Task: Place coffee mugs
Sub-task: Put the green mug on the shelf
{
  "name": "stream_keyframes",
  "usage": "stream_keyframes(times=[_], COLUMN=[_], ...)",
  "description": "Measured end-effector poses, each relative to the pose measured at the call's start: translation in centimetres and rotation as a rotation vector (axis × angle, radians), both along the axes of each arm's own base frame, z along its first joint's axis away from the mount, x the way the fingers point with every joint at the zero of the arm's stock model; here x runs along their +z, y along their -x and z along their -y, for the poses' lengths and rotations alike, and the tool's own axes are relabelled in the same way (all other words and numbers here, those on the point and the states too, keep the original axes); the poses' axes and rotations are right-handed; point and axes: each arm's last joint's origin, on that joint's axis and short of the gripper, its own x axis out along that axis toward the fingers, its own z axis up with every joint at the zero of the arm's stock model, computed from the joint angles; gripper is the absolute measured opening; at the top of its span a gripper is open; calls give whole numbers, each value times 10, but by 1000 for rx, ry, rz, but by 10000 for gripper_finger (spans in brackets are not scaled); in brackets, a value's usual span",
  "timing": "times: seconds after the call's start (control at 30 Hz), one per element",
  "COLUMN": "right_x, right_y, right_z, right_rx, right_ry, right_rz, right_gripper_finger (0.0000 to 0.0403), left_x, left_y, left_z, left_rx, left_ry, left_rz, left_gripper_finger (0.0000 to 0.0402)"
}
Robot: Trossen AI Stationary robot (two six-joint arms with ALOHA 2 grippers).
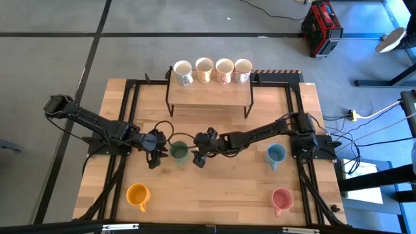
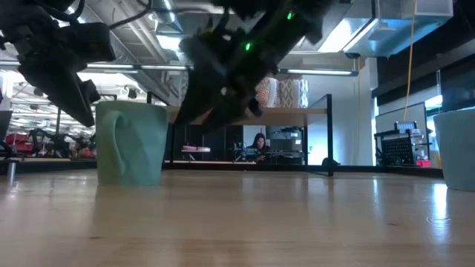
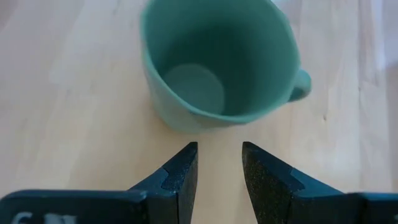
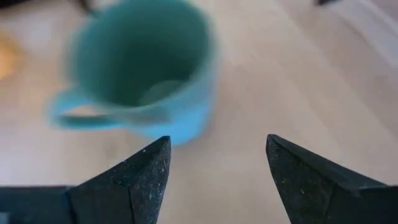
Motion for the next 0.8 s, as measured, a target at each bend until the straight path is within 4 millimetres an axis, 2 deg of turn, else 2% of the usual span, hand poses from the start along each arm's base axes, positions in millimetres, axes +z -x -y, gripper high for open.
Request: stream_keyframes(times=[0.1,0.23,0.33,0.5,0.6,0.8], right_x=[9,16,-1,-33,-54,-61], right_y=[3,-2,-5,-15,-16,-25], right_z=[-24,-62,-81,-87,-86,-80], right_rx=[83,189,180,120,73,35], right_ry=[3,2,28,2,-8,-12], right_rz=[49,220,276,337,307,406], right_gripper_finger=[253,253,253,253,253,253], left_x=[0,0,0,0,0,0], left_y=[0,1,1,1,1,1], left_z=[1,2,2,2,2,2], left_rx=[-17,-42,-51,-51,-50,-51], left_ry=[26,55,64,65,63,56], left_rz=[-7,-19,-25,-21,-20,-18], left_gripper_finger=[120,120,120,120,120,120])
